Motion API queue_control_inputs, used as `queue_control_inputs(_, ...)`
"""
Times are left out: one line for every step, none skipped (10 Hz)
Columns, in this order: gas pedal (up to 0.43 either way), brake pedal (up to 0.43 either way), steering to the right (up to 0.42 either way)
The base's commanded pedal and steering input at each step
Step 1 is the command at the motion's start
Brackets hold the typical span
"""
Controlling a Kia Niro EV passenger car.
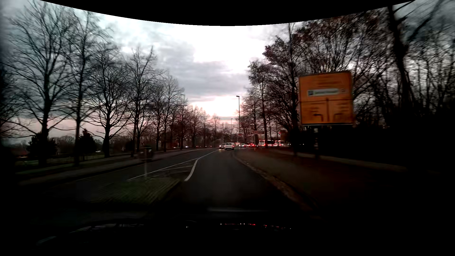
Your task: Follow the waypoints while adhering to traffic rules and regulations
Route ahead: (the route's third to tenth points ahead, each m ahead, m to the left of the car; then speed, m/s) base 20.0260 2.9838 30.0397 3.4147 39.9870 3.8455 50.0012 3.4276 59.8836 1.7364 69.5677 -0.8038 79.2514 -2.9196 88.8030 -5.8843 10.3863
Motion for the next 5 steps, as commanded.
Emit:
queue_control_inputs(0.000, 0.000, -0.049)
queue_control_inputs(0.000, 0.000, -0.050)
queue_control_inputs(0.000, 0.000, -0.052)
queue_control_inputs(0.000, 0.000, -0.052)
queue_control_inputs(0.000, 0.000, -0.052)
